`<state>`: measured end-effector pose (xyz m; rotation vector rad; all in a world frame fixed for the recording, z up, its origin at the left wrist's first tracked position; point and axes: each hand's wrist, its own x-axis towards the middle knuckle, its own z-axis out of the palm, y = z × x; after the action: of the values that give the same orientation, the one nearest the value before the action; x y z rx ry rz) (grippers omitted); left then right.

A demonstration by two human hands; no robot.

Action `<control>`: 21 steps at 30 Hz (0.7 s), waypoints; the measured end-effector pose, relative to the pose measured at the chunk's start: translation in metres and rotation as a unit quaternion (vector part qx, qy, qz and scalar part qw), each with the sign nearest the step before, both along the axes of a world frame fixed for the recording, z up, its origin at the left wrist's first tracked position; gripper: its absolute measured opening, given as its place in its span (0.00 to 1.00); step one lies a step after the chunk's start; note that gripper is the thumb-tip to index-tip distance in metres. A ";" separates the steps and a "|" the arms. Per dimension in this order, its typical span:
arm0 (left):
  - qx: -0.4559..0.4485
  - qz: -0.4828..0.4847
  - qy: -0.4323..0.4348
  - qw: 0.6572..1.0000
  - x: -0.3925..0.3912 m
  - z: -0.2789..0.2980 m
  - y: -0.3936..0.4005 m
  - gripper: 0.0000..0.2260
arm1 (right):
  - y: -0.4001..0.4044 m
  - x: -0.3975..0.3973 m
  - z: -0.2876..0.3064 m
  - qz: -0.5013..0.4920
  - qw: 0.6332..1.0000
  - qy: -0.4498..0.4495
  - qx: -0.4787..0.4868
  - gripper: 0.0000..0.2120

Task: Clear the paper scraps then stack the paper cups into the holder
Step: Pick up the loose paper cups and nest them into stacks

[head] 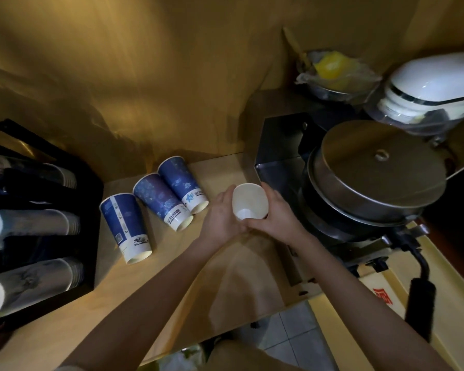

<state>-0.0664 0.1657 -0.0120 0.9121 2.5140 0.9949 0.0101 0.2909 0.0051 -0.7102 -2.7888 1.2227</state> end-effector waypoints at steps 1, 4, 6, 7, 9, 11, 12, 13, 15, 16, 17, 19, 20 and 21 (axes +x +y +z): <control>-0.005 0.000 0.000 1.000 0.000 -0.001 0.002 0.43 | 0.000 0.001 -0.001 -0.004 1.000 0.000 -0.007 0.48; -0.009 0.000 0.001 1.000 -0.002 0.000 0.005 0.42 | 0.003 0.000 -0.004 -0.008 1.000 0.007 -0.022 0.45; -0.021 -0.005 -0.004 1.000 -0.004 0.003 0.007 0.43 | 0.005 -0.002 -0.002 -0.002 1.000 0.001 -0.011 0.43; -0.031 -0.011 -0.008 0.999 -0.006 0.005 0.008 0.43 | 0.006 -0.004 -0.001 0.002 1.000 -0.003 -0.001 0.43; -0.050 -0.024 -0.025 0.998 -0.009 0.006 0.009 0.46 | 0.007 -0.008 0.002 0.009 1.000 -0.013 0.024 0.43; -0.066 -0.040 -0.036 0.996 -0.011 0.009 0.008 0.45 | 0.007 -0.014 0.007 0.017 0.998 -0.014 0.059 0.44; -0.074 -0.044 -0.037 0.996 -0.012 0.011 0.007 0.43 | 0.007 -0.019 0.009 0.023 0.997 -0.006 0.080 0.43; -0.081 -0.047 -0.037 0.995 -0.014 0.013 0.004 0.41 | 0.007 -0.025 0.012 0.029 0.995 0.002 0.099 0.41; -0.097 -0.045 -0.036 0.994 -0.022 0.015 -0.003 0.35 | 0.006 -0.039 0.017 0.047 0.990 0.010 0.134 0.35; -0.103 -0.046 -0.035 0.993 -0.028 0.016 -0.009 0.33 | 0.005 -0.047 0.019 0.058 0.987 0.007 0.149 0.32; -0.108 -0.048 -0.032 0.992 -0.034 0.018 -0.016 0.30 | 0.003 -0.056 0.022 0.071 0.984 0.004 0.163 0.29; -0.118 -0.042 -0.016 0.992 -0.047 0.023 -0.030 0.24 | -0.002 -0.074 0.026 0.099 0.976 0.003 0.192 0.26; -0.124 -0.028 -0.007 0.992 -0.053 0.026 -0.038 0.21 | -0.004 -0.084 0.028 0.114 0.971 0.004 0.210 0.25; -0.131 -0.005 0.001 0.991 -0.059 0.027 -0.046 0.18 | -0.008 -0.094 0.029 0.127 0.965 0.004 0.229 0.24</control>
<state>-0.1256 0.1196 0.0147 0.8442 2.5590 0.6405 -0.0841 0.2830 0.0337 -0.3208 -3.0509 0.5449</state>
